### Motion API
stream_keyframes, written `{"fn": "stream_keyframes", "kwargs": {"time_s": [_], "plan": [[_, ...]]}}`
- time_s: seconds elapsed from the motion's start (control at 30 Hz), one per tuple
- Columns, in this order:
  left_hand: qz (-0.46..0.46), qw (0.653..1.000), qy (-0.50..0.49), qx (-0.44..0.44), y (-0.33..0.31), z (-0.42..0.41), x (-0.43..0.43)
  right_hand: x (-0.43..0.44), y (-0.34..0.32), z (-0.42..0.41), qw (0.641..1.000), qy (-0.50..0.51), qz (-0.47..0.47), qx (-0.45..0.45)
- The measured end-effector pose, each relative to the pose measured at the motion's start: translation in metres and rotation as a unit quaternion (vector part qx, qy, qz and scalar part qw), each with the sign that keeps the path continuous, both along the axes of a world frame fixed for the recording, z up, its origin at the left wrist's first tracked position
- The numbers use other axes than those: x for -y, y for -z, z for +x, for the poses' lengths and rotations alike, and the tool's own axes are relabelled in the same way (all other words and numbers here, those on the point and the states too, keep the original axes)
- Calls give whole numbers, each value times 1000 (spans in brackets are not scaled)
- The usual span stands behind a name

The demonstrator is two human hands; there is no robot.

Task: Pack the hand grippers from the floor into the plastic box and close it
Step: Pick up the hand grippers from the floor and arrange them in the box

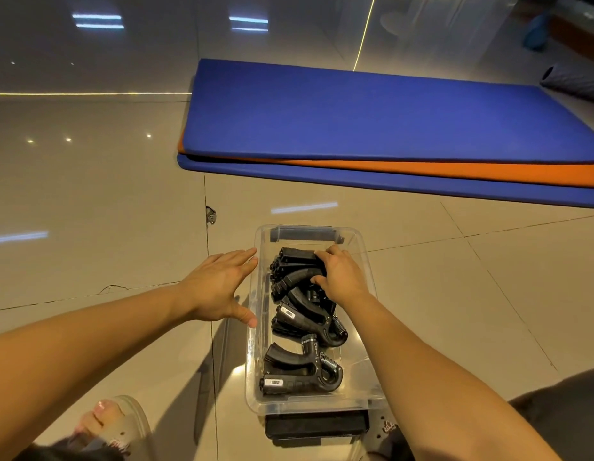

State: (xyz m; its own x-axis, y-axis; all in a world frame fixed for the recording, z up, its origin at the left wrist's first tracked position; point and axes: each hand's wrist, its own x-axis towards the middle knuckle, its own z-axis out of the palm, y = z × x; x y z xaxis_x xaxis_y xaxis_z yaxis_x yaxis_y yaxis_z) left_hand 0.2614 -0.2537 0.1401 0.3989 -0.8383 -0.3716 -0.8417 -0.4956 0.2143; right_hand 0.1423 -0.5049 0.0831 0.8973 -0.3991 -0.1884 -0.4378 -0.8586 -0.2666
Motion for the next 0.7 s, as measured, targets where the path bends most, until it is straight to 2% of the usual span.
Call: {"fn": "stream_keyframes", "kwargs": {"time_s": [0.2, 0.37, 0.53, 0.7], "plan": [[-1, 1000, -24, 11, -8, -7, -4, -8, -14, -9, 999, 25, 32, 37], [-24, 997, -69, 35, -32, -18, -21, -32, -50, -9, 991, 33, 67, 109], [-66, 983, -161, 64, -69, -35, -57, -91, -100, -2, 971, 5, 121, 204], [-113, 963, -222, 104, -114, -67, -125, -172, -151, -5, 961, -53, 137, 235]]}}
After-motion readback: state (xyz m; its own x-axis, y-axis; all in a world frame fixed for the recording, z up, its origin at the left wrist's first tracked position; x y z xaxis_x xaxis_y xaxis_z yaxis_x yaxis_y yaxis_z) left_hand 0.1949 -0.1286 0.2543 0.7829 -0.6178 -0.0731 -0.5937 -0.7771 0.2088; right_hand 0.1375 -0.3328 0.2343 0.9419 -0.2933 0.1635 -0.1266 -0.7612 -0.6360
